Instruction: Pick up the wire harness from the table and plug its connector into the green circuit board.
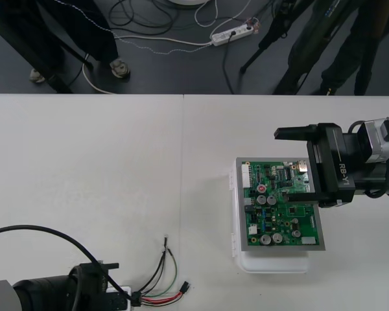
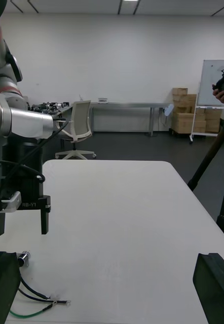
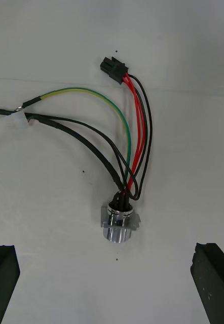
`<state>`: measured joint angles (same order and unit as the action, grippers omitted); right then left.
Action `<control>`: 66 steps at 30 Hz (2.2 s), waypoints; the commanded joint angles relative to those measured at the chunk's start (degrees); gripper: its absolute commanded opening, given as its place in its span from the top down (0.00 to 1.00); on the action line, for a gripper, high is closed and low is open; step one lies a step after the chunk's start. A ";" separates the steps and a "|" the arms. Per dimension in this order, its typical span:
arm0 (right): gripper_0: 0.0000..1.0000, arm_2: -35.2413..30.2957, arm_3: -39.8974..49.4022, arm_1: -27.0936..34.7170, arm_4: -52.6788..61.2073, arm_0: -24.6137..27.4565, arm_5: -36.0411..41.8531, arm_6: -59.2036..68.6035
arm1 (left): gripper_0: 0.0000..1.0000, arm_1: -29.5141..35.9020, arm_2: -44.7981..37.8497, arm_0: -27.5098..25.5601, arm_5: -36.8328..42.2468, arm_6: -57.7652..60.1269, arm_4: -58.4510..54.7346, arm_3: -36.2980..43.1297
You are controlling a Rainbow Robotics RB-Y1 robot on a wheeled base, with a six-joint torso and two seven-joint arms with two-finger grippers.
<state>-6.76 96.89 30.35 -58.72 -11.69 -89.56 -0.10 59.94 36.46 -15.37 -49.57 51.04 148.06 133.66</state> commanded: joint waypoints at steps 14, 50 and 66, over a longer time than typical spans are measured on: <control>0.00 -0.80 -0.47 -1.87 0.18 -1.41 -0.44 -1.57 | 0.00 -6.41 5.81 5.97 2.55 -2.26 3.38 -6.84; 0.00 -1.24 -0.38 -1.87 0.27 -1.50 -0.44 -1.13 | 0.00 -7.38 11.00 11.51 2.55 -8.85 6.28 -14.57; 0.00 -1.32 -0.47 -1.87 0.27 -1.41 -0.44 -0.60 | 0.00 -8.87 12.41 12.39 2.55 -10.26 6.28 -16.07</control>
<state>-6.80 96.14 29.21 -58.73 -11.69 -89.56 -0.10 52.57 47.50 -4.53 -49.56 44.99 153.90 117.91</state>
